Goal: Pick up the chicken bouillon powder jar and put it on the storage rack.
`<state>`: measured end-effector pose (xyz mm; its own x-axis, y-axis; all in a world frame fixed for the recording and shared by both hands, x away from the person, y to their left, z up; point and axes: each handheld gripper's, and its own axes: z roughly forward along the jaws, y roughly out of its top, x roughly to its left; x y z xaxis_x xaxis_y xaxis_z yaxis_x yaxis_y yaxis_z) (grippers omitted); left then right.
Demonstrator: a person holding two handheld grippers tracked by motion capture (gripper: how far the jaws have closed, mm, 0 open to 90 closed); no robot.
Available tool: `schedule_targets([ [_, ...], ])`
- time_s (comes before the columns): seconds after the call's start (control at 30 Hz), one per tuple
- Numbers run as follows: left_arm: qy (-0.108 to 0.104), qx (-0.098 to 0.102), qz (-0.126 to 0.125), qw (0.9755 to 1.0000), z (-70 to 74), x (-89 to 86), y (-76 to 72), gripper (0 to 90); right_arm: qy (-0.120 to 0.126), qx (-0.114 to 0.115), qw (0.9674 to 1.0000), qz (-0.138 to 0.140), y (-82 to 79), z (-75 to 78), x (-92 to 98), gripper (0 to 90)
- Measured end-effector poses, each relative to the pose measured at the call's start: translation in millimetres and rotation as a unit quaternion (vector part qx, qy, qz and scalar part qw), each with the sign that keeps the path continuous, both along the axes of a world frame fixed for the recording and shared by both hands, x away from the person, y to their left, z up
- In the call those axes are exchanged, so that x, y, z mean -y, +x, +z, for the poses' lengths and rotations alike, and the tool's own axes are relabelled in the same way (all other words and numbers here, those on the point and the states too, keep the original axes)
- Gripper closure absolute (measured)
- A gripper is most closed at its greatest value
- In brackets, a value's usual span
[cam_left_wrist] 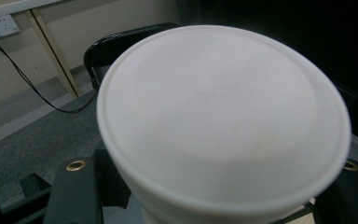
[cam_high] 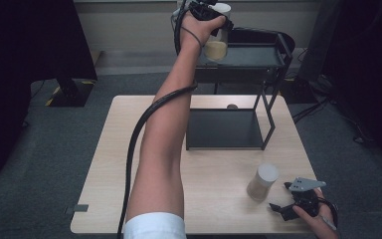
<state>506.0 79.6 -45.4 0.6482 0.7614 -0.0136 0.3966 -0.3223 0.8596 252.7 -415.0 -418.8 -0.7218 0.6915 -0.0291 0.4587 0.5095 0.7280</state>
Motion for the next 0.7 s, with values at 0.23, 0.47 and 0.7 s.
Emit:
schedule_targets([
  [0.23,-0.003,-0.006,0.006,1.0,-9.3,1.4,6.8,34.8,0.0,0.0,1.0,0.0,0.0,0.0,0.0,0.0],
  [0.47,0.001,-0.002,0.006,1.0,-12.7,3.0,7.5,34.7,0.0,0.0,1.0,0.0,0.0,0.0,0.0,0.0],
  [0.7,0.001,0.021,0.001,0.9998,-21.5,3.3,1.9,34.6,0.0,0.0,1.0,0.0,0.0,0.0,0.0,0.0],
])
